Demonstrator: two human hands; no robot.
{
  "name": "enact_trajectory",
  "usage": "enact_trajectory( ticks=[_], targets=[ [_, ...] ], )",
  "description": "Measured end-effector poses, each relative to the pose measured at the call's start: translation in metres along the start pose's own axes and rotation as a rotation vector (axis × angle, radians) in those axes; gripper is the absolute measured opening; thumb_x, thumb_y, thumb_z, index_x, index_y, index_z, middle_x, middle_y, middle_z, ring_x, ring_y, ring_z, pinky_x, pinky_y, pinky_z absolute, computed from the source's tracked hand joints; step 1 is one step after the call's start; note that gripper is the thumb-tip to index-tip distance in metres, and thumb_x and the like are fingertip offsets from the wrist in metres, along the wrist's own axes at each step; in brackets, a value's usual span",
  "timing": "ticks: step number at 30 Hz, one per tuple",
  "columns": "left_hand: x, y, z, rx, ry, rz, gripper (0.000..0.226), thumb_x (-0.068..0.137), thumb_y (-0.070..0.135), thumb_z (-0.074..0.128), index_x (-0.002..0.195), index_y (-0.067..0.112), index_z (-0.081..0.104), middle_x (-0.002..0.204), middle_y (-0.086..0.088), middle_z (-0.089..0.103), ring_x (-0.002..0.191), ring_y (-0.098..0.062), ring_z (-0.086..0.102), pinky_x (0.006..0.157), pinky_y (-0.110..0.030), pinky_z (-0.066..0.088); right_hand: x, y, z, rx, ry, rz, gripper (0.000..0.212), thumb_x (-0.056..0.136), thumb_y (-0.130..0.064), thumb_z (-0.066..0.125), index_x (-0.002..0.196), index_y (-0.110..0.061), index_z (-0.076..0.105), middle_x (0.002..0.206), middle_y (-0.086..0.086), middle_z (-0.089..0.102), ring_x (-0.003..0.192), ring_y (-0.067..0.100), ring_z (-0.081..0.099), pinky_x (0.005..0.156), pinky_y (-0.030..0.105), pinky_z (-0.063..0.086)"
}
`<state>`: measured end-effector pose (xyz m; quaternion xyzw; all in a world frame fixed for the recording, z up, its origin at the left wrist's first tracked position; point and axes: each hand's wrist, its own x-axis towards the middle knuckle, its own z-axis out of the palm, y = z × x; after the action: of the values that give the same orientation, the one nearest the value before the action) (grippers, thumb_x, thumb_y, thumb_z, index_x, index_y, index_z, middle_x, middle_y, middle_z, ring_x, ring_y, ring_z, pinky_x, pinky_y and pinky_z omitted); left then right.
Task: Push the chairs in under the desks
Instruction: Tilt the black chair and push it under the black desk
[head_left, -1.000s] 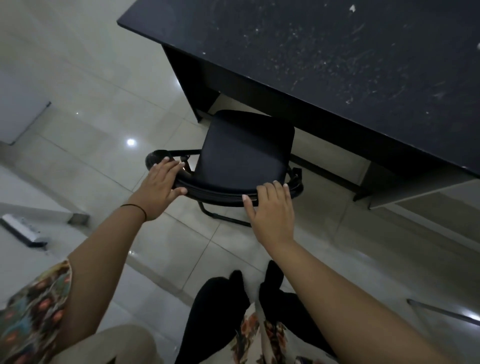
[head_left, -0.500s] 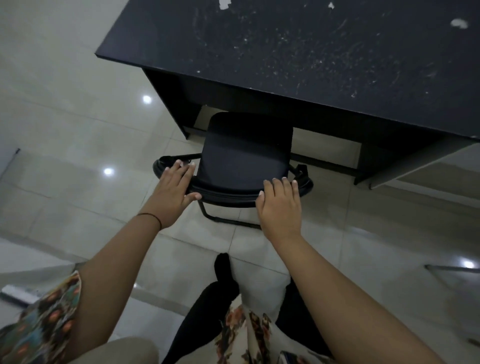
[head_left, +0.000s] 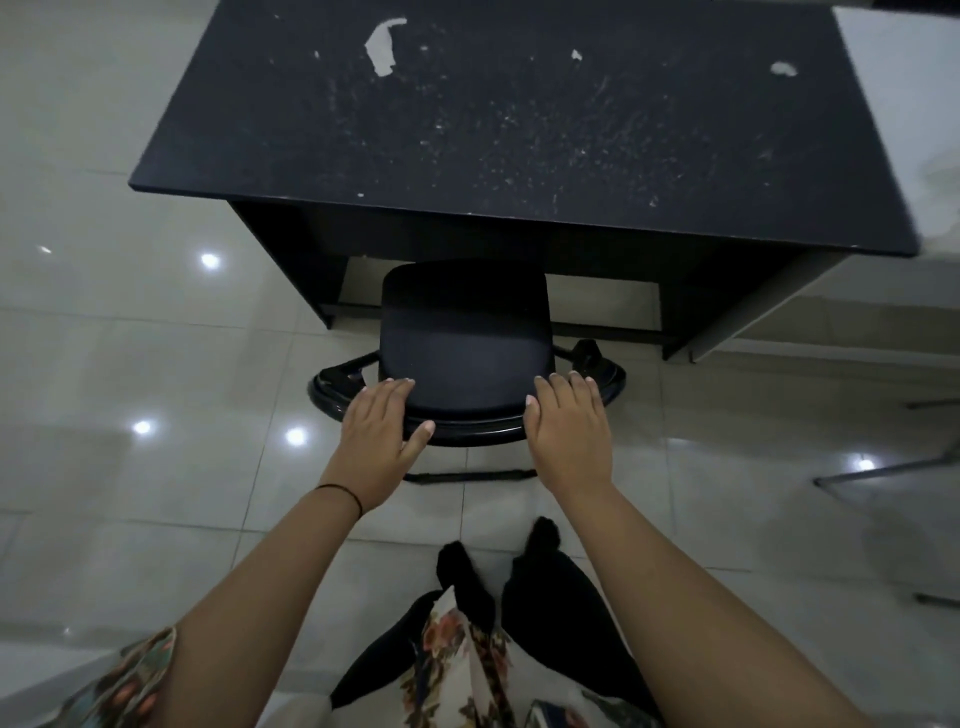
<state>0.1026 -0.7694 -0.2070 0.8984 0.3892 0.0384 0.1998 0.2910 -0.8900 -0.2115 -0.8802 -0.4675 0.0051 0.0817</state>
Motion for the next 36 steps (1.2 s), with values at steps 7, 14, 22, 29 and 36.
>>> enact_trajectory(
  ticks=[7, 14, 22, 29, 36],
  targets=[
    [-0.002, 0.001, -0.001, -0.018, -0.008, 0.024, 0.072, 0.089, 0.052, 0.01, 0.141, 0.009, 0.035, 0.142, -0.007, 0.04, 0.136, -0.02, 0.026, 0.114, -0.027, 0.003, -0.003, 0.004, 0.002, -0.017, 0.01, -0.001, 0.052, 0.097, -0.033, 0.025, 0.115, -0.004, 0.065, 0.112, 0.012, 0.067, 0.109, 0.029, 0.059, 0.107, 0.045, 0.037],
    [-0.001, -0.007, -0.004, 0.004, -0.042, 0.083, 0.068, 0.091, 0.05, 0.012, 0.142, 0.011, 0.034, 0.143, -0.005, 0.039, 0.135, -0.018, 0.027, 0.113, -0.026, 0.004, -0.009, -0.003, 0.002, -0.028, 0.054, 0.049, 0.052, 0.097, -0.031, 0.026, 0.114, -0.002, 0.065, 0.112, 0.014, 0.067, 0.108, 0.031, 0.06, 0.105, 0.045, 0.039],
    [0.01, -0.015, -0.009, 0.024, -0.064, 0.112, 0.066, 0.091, 0.05, 0.013, 0.142, 0.013, 0.033, 0.144, -0.005, 0.038, 0.136, -0.019, 0.028, 0.113, -0.026, 0.005, -0.004, -0.008, 0.004, -0.015, 0.034, 0.06, 0.054, 0.098, -0.033, 0.023, 0.114, -0.002, 0.064, 0.113, 0.014, 0.066, 0.109, 0.029, 0.059, 0.106, 0.044, 0.037],
    [0.036, -0.016, -0.017, 0.069, -0.112, 0.138, 0.073, 0.088, 0.053, 0.007, 0.144, 0.012, 0.028, 0.147, -0.006, 0.034, 0.138, -0.017, 0.022, 0.114, -0.026, 0.001, 0.0, -0.009, 0.006, 0.015, 0.034, 0.112, 0.056, 0.099, -0.035, 0.022, 0.12, -0.002, 0.061, 0.118, 0.014, 0.065, 0.112, 0.028, 0.058, 0.107, 0.043, 0.037],
    [0.051, -0.009, -0.013, 0.093, -0.098, 0.172, 0.068, 0.092, 0.048, 0.009, 0.146, 0.01, 0.026, 0.147, -0.007, 0.035, 0.138, -0.02, 0.026, 0.116, -0.036, 0.013, 0.013, 0.002, 0.014, 0.168, 0.138, 0.125, 0.05, 0.098, -0.03, 0.028, 0.131, -0.002, 0.053, 0.136, 0.013, 0.054, 0.133, 0.029, 0.042, 0.115, 0.039, 0.021]
  ],
)
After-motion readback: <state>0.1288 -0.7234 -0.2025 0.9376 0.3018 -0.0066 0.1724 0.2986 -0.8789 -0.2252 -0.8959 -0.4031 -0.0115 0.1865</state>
